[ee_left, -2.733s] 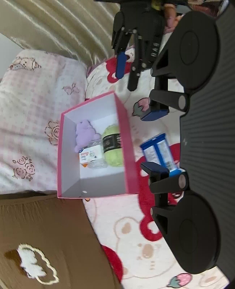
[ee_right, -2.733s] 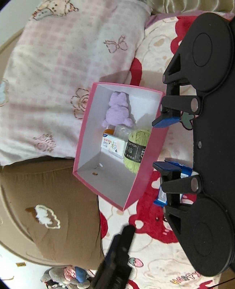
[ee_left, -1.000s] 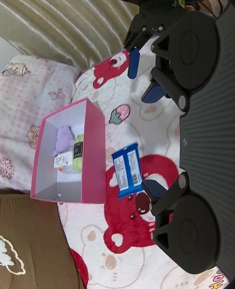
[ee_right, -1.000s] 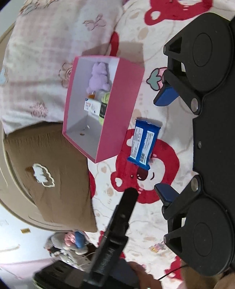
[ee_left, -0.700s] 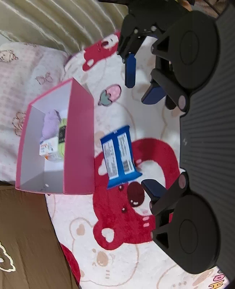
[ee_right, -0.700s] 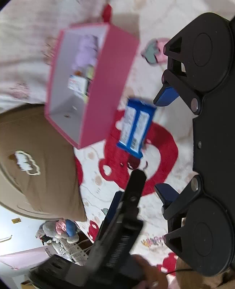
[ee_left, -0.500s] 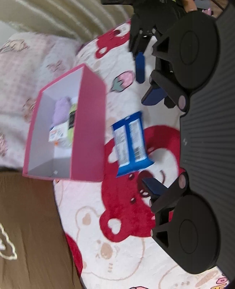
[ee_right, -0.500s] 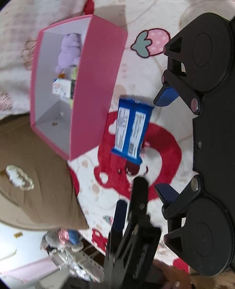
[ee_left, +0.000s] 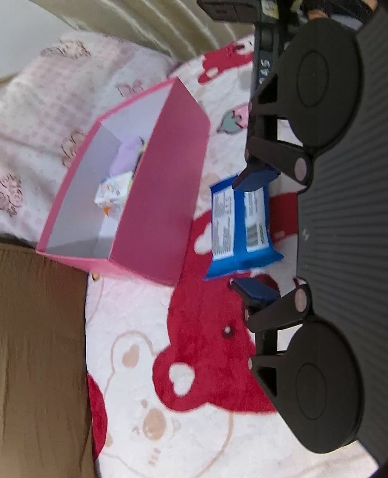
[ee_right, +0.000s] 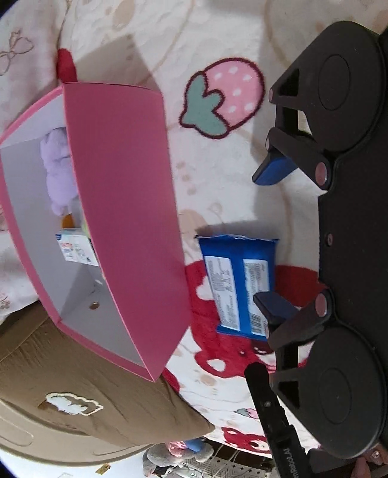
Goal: Organize objects
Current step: 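Lower the right tool over the blue snack packs and close on them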
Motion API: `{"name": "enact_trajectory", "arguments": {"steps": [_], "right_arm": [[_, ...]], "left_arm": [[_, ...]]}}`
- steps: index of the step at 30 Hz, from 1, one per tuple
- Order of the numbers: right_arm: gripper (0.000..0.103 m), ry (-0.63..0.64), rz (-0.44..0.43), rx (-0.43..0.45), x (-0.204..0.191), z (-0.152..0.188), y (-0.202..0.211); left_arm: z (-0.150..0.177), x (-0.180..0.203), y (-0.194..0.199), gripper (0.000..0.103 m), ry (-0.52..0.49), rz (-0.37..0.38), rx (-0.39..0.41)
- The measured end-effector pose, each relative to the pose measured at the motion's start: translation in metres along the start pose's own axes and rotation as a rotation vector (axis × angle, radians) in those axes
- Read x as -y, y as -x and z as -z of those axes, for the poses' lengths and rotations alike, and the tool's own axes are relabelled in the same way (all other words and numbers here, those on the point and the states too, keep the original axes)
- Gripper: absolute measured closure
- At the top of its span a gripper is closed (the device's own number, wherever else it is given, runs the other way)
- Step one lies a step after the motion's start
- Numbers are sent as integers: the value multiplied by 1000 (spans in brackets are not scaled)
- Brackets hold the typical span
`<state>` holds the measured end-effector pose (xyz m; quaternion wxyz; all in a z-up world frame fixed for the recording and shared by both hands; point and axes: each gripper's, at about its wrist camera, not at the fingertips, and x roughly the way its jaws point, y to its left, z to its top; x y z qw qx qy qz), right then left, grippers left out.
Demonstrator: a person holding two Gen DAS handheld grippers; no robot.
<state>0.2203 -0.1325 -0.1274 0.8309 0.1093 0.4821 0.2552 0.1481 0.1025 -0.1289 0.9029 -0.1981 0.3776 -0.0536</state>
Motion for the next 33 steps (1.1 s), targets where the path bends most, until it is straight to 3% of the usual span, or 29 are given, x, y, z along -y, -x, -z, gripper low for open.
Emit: {"name": "enact_trajectory", "arguments": {"steps": [3,6,12,17,19,21,25,33], "right_arm": [[34,35,-26,18,-5,1,-4],[44,35,-110,60,-4,7,-3],[60,-22,-141,30,16,14,-21],[77,-48,-170,16,24,15,-31],[77,-41,-169,13,23,13,-34],[77,-45,-165,11,23,13,-36],[77,-101,-167,22,29,19,-38],[71,-17,-179,34,20,18,-36]], "left_arm": [[4,-2,-6,41,7,-14,-17],[5,-4,-14,41,9,-33,-24],[8,-7,-31,55,-66,-122,-85],[7,-13,-38,65,-22,-82,-91],[6,-12,-42,73,-18,-62,-84],[10,-12,-44,74,6,-23,-60],[16,-4,-47,75,5,-45,-42],[18,8,-43,75,-41,-45,-53]]}}
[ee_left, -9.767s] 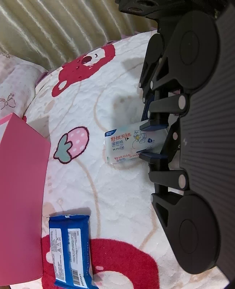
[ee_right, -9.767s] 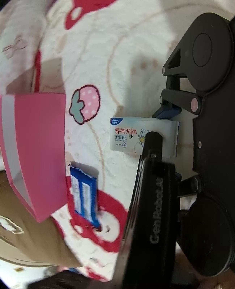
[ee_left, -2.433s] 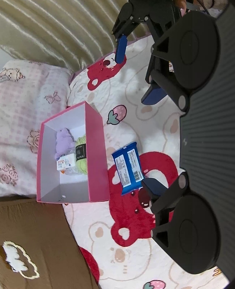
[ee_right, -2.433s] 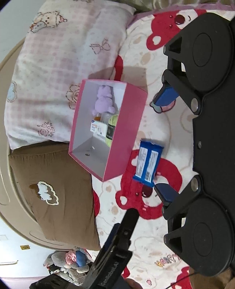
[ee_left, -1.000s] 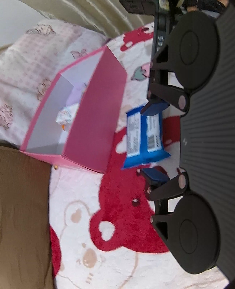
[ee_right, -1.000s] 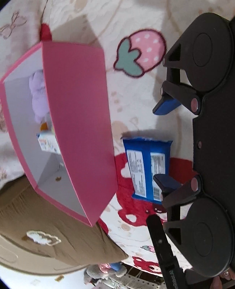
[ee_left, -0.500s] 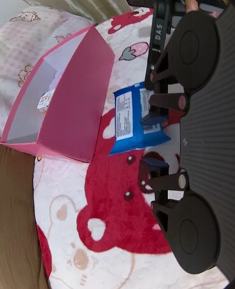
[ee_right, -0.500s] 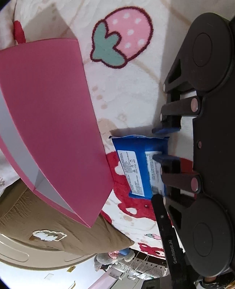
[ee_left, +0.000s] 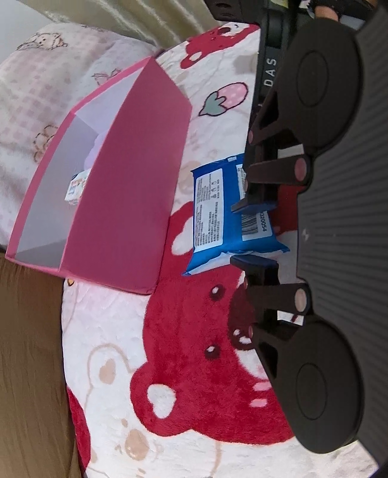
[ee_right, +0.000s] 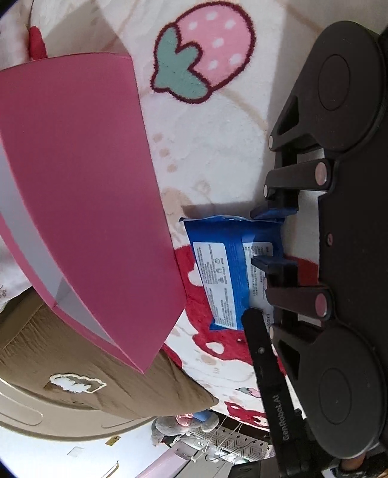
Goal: Organize objects
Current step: 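Lower the right tool over the blue snack packs and close on them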
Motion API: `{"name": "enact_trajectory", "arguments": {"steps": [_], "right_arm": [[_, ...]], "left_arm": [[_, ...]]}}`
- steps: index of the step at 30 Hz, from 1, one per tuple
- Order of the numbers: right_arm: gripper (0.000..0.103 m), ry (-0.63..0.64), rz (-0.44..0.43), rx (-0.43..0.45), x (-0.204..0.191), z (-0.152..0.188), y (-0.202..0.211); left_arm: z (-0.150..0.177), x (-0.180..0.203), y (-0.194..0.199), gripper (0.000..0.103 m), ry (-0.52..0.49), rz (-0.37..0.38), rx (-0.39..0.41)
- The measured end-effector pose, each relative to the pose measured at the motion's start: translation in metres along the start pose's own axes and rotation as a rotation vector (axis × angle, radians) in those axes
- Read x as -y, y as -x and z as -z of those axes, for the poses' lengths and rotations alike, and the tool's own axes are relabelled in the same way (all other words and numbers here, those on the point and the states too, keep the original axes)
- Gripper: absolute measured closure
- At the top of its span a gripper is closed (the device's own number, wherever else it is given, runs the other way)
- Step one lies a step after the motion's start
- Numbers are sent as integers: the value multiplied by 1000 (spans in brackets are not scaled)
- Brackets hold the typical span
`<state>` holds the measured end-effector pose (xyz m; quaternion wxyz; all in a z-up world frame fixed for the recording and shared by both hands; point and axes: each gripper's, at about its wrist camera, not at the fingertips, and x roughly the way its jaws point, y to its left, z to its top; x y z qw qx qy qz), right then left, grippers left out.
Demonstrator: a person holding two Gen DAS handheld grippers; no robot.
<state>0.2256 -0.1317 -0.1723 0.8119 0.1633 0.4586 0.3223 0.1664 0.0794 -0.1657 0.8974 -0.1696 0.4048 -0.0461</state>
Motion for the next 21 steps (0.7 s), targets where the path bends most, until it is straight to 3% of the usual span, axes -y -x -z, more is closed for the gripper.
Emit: {"name": "enact_trajectory", "arguments": {"steps": [11,16,18,21], "right_arm": [[66,67,63,-37,-4,16,25],[54,94,98,-37,-2,28,41],[54,90,109,-32,2,33,42],[56,69,118,-25,3,31,46]], "left_arm": [[11,18,0,75,23,64,-85],[21,35,-8,74,-20,84,-175],[23,39,-9,73,-39,74,-164],[21,31,-7,73,13,105,-168]]}}
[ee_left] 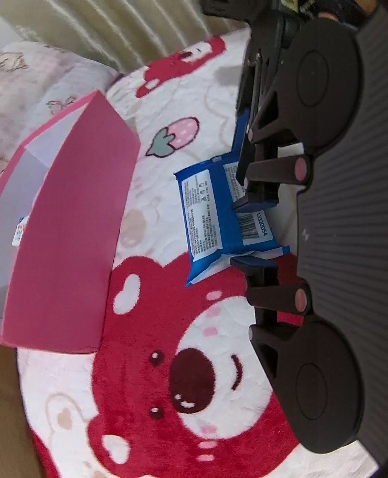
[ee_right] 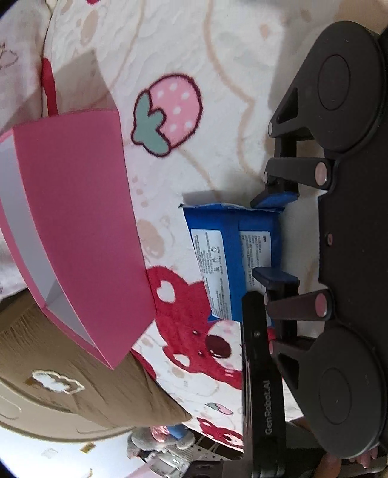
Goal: Organize objects
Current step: 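Lower the right tool over the blue snack packs and close on them, then lift the blue snack packs with the right tool and carry them to the pink box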
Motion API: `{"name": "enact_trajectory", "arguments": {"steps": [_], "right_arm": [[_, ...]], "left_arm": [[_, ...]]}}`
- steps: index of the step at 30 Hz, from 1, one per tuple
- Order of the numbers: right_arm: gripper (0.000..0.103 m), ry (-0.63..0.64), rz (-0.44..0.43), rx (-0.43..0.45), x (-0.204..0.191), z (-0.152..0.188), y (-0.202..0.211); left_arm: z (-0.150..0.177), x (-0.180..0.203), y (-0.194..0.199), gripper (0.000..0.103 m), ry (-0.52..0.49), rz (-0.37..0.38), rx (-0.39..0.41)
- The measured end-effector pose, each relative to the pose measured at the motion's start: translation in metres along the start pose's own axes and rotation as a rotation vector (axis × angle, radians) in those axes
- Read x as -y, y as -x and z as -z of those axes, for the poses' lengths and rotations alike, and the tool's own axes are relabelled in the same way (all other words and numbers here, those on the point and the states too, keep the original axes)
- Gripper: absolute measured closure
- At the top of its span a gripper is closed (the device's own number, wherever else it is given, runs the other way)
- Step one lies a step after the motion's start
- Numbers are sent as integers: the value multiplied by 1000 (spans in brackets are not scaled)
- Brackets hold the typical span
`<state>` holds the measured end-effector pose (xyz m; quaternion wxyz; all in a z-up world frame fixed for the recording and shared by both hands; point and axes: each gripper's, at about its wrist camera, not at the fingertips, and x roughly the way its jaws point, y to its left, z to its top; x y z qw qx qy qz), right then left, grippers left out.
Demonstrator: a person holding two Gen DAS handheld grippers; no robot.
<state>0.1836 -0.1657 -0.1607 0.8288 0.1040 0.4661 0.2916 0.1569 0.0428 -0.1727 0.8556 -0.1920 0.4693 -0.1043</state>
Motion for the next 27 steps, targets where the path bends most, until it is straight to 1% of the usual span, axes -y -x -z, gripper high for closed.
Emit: {"name": "enact_trajectory", "arguments": {"steps": [3,5,8,11,16,23,25,27], "right_arm": [[56,-12,-4,17,4,-1,-1],[56,13,0,37,1,0,-4],[58,52,13,42,-4,0,-5],[59,79,33,43,-10,1,-5],[59,153,80,52,-24,4,-6],[59,193,69,57,-38,5,-3],[59,201,70,60,-44,5,0],[56,218,82,74,-52,10,6]], "left_arm": [[-1,-8,1,72,47,10,0],[-2,-14,-1,72,76,29,-2],[-1,-15,-4,74,88,33,4],[1,-9,-3,74,61,17,14],[5,3,0,74,11,-43,37],[4,3,15,74,-2,-72,60],[5,3,24,74,-4,-57,72],[7,3,29,74,-19,-32,78]]}}
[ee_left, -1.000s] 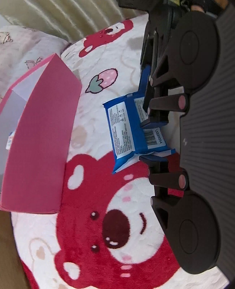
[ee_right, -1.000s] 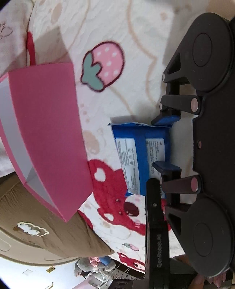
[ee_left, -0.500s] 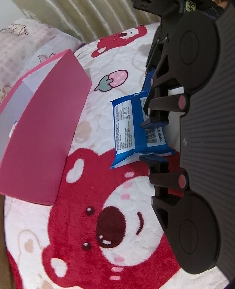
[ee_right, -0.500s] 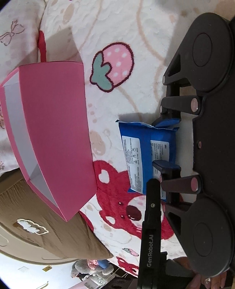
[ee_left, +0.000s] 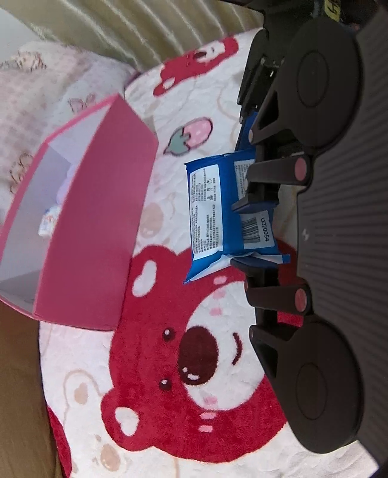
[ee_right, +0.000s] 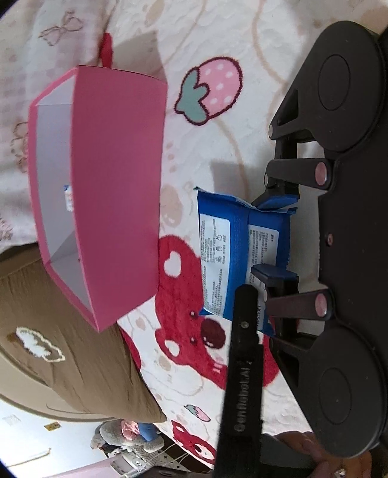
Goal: Organize objects
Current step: 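Lift the blue snack packs with the right tool and carry them to the pink box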
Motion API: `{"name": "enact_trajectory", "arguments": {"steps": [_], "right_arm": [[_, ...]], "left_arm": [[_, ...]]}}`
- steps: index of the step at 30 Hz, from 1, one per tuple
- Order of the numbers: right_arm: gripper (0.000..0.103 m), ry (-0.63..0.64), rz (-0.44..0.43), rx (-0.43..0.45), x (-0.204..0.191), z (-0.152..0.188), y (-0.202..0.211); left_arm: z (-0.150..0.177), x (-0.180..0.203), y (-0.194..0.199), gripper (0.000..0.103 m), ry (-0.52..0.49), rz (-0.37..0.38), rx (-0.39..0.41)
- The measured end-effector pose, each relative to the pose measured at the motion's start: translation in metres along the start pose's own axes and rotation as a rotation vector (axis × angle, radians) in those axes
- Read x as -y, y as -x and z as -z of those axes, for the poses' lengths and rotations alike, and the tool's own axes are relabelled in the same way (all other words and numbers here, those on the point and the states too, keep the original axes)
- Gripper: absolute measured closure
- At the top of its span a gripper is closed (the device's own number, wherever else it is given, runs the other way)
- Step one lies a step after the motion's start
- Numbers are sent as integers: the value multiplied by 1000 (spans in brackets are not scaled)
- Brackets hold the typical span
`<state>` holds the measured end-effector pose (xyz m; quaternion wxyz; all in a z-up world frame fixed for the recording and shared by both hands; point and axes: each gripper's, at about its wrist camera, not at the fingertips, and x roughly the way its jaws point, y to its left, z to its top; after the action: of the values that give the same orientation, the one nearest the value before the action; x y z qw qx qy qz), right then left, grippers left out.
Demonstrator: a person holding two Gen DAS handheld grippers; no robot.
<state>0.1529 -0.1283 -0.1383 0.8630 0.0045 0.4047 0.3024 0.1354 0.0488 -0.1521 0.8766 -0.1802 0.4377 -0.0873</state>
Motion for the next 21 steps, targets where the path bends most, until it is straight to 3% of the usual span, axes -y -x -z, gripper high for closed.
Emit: {"name": "enact_trajectory", "arguments": {"steps": [3,7,21], "right_arm": [[52,65,32,16,-8,0,6],[50,11,14,17,-2,-6,10],[36,47,8,64,-28,-3,36]], "left_arm": [[1,2,5,75,-23,24,9],[1,4,14,74,-27,40,28],[-2,14,44,66,-61,68,61]]}}
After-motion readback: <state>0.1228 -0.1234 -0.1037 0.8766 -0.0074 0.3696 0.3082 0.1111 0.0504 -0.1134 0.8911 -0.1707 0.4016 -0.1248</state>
